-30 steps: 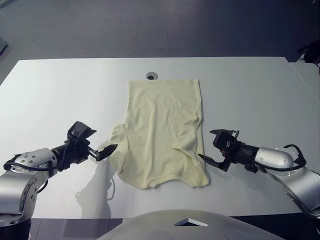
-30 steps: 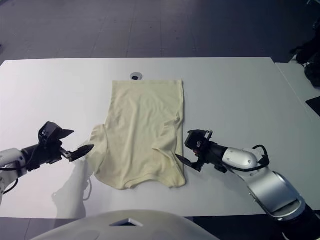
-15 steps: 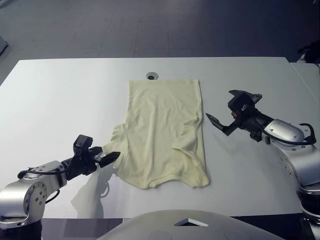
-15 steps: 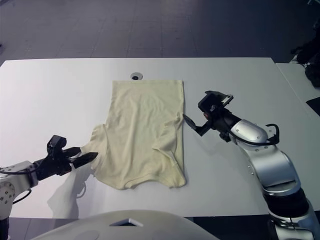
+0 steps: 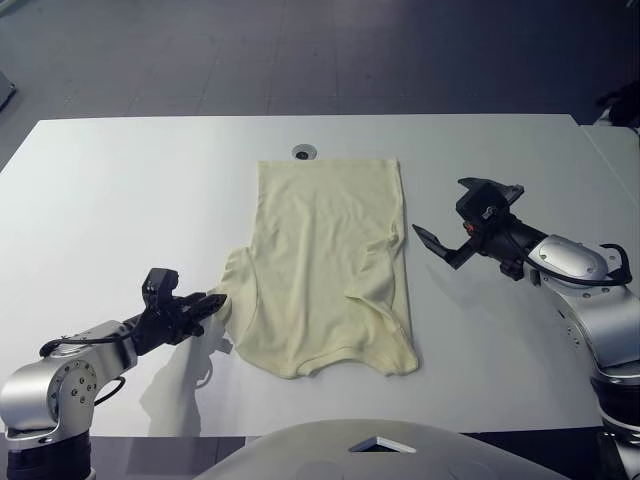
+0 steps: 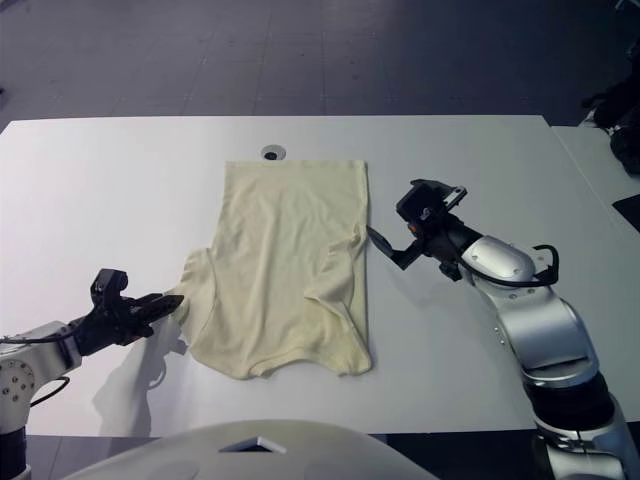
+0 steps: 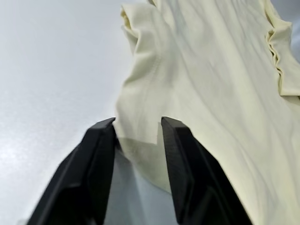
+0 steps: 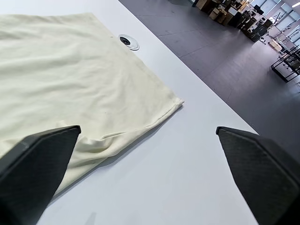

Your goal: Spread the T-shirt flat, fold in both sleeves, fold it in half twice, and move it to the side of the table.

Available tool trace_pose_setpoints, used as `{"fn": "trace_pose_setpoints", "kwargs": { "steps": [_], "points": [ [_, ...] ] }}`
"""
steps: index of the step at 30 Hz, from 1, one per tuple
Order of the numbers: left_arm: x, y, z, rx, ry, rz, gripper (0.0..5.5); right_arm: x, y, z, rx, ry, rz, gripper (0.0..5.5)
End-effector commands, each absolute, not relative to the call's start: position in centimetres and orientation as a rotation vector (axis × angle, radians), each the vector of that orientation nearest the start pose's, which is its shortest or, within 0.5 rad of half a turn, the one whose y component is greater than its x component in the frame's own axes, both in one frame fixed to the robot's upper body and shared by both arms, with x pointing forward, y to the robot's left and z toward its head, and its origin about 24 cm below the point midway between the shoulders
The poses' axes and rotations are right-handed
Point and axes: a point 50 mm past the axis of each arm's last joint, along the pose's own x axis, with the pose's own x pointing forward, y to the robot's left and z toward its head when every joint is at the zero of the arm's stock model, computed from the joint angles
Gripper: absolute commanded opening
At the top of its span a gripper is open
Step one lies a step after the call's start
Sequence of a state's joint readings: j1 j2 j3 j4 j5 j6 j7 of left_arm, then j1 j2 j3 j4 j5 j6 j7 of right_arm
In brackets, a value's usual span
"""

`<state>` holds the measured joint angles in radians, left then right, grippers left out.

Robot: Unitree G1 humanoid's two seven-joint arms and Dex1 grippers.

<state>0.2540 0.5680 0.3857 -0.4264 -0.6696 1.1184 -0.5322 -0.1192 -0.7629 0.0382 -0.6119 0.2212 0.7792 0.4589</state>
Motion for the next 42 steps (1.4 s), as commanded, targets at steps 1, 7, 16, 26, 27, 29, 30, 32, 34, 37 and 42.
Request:
{"fn": "trace_pose_setpoints", "kwargs": {
  "steps": [1, 7, 16, 26, 27, 29, 30, 32, 34, 37, 42],
  "points": [
    [16.2, 26.0, 5.0, -0.271, 0.841, -0.349, 1.01, 23.6, -19.3, 14.8, -0.558, 0.245, 0.524, 5.40],
    [16.9, 26.8, 5.1, -0.239, 0.835, -0.326, 0.04, 23.3, -19.3, 14.4, -0.536, 0.252, 0.485, 5.40],
    [17.8, 29.0, 5.3, -0.206, 0.796, -0.209, 0.04, 23.8, -20.6, 14.3, -0.545, 0.269, 0.373, 5.40],
    [19.4, 28.0, 8.9, -0.144, 0.691, -0.246, 0.04, 23.4, -20.5, 13.7, -0.529, 0.287, 0.332, 5.40],
    [19.6, 27.7, 9.4, -0.132, 0.681, -0.259, 0.04, 23.3, -20.5, 13.7, -0.528, 0.290, 0.331, 5.40],
    [20.0, 27.3, 10.5, -0.103, 0.661, -0.282, 0.04, 23.1, -20.5, 13.6, -0.527, 0.294, 0.329, 5.40],
    [20.2, 27.1, 11.0, -0.093, 0.653, -0.295, 0.04, 23.0, -20.5, 13.5, -0.526, 0.296, 0.325, 5.40],
    [20.3, 26.5, 11.8, -0.070, 0.645, -0.317, 0.04, 22.8, -20.5, 13.4, -0.523, 0.299, 0.320, 5.40],
    [20.3, 25.7, 12.4, -0.051, 0.643, -0.343, 0.04, 22.6, -20.4, 13.2, -0.519, 0.301, 0.316, 5.40],
    [20.1, 24.1, 13.1, -0.034, 0.663, -0.425, 0.04, 22.4, -20.3, 13.0, -0.512, 0.304, 0.308, 5.40],
    [20.1, 21.7, 13.5, -0.032, 0.668, -0.538, 0.04, 22.4, -20.0, 12.9, -0.508, 0.302, 0.310, 5.40]
  ]
}}
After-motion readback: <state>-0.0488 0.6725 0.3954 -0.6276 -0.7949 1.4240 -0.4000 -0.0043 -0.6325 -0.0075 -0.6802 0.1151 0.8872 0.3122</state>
